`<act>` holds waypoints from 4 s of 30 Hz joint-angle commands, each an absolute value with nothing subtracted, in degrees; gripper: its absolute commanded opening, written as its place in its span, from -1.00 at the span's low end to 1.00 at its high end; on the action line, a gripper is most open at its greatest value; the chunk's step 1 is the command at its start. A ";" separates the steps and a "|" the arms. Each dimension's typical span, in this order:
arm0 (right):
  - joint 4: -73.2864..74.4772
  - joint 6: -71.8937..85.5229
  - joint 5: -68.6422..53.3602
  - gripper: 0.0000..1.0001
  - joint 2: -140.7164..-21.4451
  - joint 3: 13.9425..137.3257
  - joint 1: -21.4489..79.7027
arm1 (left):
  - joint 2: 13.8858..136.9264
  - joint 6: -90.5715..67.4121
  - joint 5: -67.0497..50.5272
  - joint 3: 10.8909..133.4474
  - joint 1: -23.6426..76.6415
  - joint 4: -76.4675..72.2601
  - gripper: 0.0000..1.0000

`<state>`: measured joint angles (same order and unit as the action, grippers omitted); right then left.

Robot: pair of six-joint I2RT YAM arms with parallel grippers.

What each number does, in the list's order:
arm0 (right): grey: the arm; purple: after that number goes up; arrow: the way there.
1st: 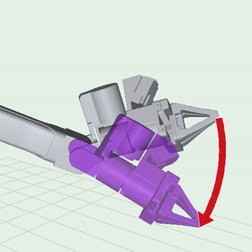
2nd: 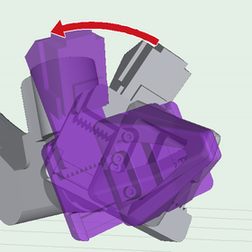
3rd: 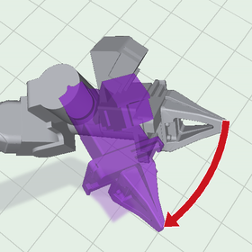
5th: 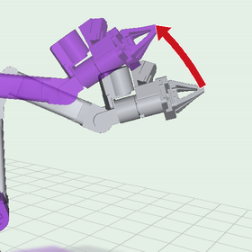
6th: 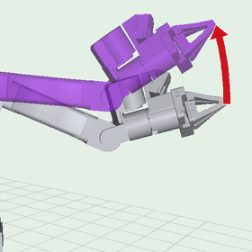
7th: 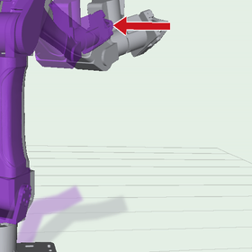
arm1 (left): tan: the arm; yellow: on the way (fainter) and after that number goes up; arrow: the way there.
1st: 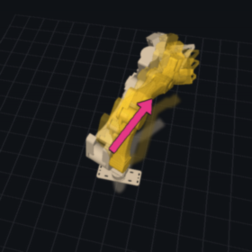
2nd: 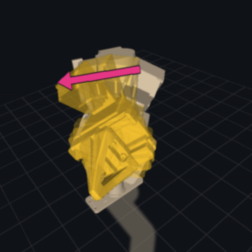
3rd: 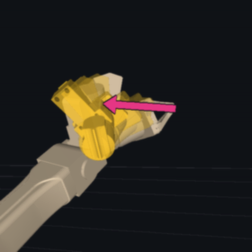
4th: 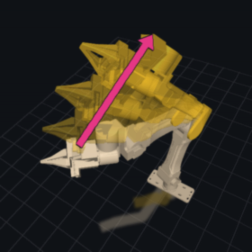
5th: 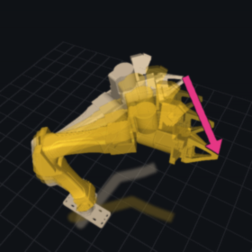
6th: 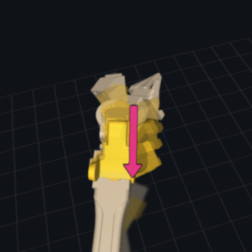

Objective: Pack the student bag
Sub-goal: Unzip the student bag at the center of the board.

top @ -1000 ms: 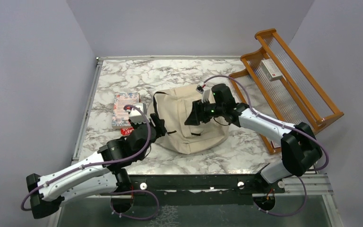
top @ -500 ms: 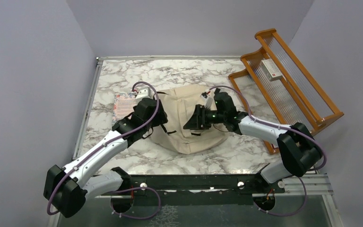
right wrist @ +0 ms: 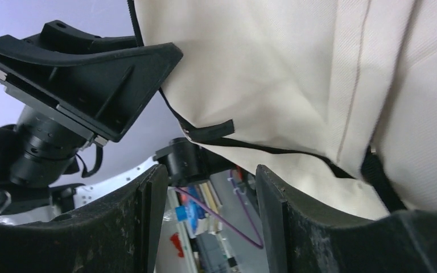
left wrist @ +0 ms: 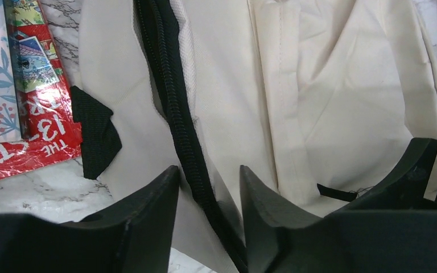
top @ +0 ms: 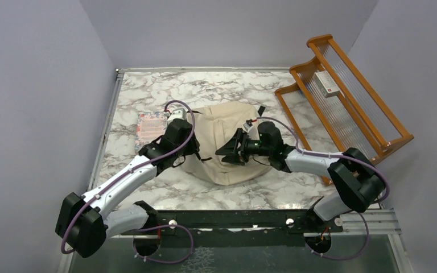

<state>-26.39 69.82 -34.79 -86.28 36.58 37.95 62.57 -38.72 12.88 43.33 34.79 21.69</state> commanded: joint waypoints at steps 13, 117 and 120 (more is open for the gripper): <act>-31.51 93.46 -18.38 0.13 -91.19 36.57 47.50 | 62.78 -37.53 10.03 42.54 34.15 18.37 -0.88; -13.78 44.35 -15.84 0.08 -58.50 37.57 48.40 | 55.62 -30.59 1.24 35.72 26.14 13.45 0.04; -19.10 50.27 -18.37 0.08 -62.78 37.49 48.32 | 53.95 -30.73 1.55 35.29 26.16 13.45 0.22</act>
<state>-8.82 40.51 -8.80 -58.81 36.38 48.40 56.71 -30.79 2.63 36.12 26.30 15.07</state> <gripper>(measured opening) 0.538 0.561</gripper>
